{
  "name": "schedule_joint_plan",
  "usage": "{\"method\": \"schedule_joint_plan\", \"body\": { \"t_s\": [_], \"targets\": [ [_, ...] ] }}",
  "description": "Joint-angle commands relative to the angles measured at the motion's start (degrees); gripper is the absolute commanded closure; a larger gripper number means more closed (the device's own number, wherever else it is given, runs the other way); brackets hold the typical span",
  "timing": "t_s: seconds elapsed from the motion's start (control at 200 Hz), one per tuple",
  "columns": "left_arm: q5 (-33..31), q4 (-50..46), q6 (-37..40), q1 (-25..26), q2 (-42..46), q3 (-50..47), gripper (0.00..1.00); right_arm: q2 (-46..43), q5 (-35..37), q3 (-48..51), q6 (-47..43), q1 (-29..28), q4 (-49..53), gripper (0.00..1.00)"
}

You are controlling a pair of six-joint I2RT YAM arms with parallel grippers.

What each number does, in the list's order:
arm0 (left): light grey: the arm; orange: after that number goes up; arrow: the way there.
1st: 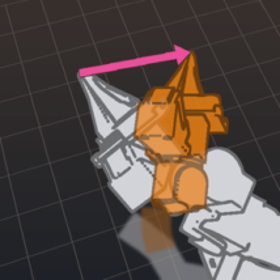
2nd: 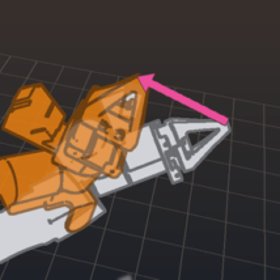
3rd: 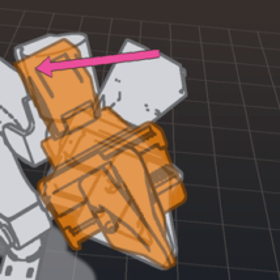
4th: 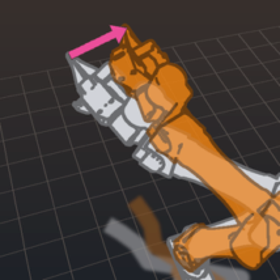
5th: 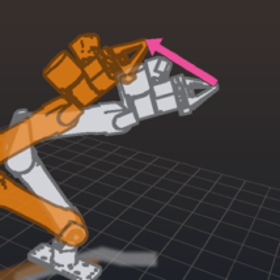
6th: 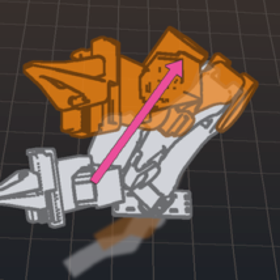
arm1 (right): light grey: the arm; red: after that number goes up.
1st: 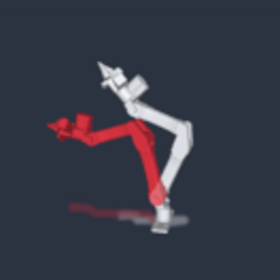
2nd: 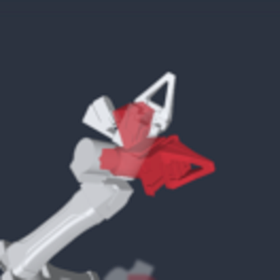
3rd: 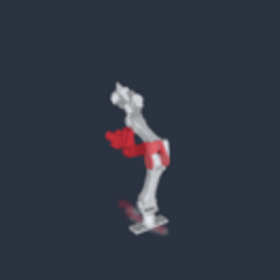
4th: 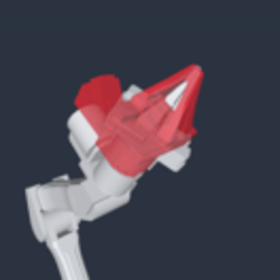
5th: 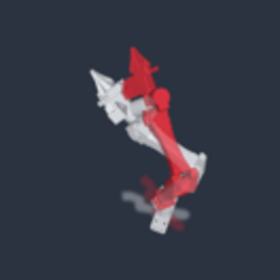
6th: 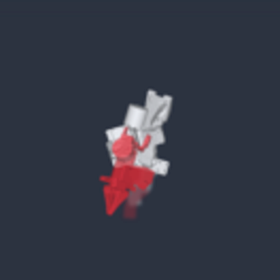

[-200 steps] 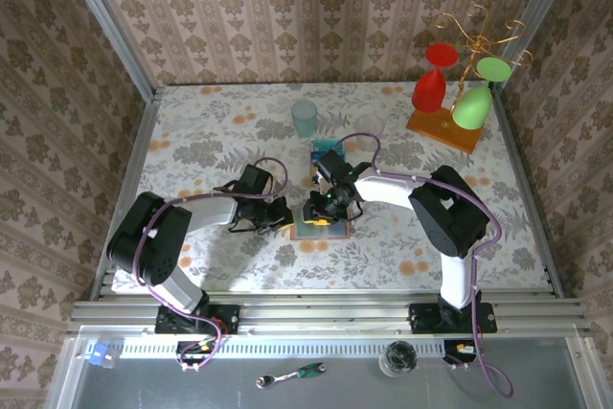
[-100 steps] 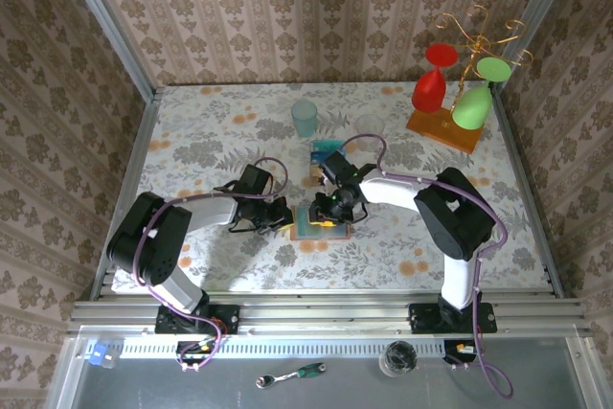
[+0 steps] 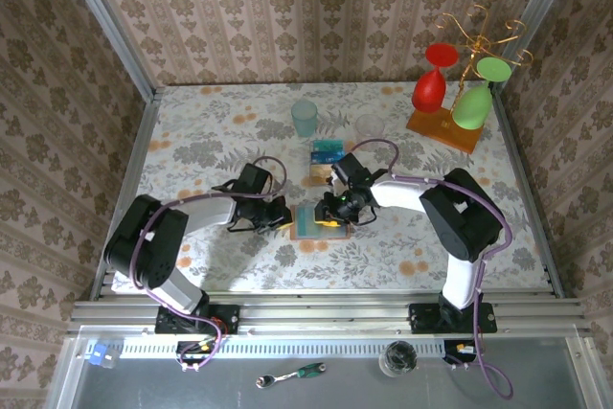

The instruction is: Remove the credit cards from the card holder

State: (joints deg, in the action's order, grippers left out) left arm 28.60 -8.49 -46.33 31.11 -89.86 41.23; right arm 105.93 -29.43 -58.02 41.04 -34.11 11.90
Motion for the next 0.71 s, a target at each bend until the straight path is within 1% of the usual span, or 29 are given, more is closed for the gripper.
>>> {"method": "schedule_joint_plan", "body": {
  "t_s": [0.0, 0.21, 0.38, 0.48, 0.63, 0.7],
  "targets": [
    [-0.1, -1.8, -0.1, 0.4, 2.4, 2.6, 1.0, -0.9, -0.6, 1.4, 0.8, 0.5, -1.4, 0.71],
    [2.3, 2.4, -2.9, 1.2, 2.6, 3.0, 0.92, -1.1, -0.8, 2.1, 1.0, 1.0, -1.8, 0.71],
    [3.6, 4.6, -4.4, 2.1, 0.8, 3.2, 0.9, -1.0, -1.0, 2.2, 1.1, 1.1, -2.0, 0.72],
    [4.8, 6.4, -5.3, 2.4, -0.5, 3.0, 0.85, -1.0, -1.0, 2.3, 1.1, 1.1, -2.0, 0.72],
    [5.1, 6.2, -5.6, 2.9, -1.8, 3.2, 0.81, -1.2, -1.0, 2.6, 1.2, 1.1, -2.1, 0.72],
    [5.3, 6.1, -5.6, 3.0, -2.4, 3.5, 0.8, -1.2, -1.1, 2.7, 1.2, 1.1, -2.2, 0.72]
  ]
}}
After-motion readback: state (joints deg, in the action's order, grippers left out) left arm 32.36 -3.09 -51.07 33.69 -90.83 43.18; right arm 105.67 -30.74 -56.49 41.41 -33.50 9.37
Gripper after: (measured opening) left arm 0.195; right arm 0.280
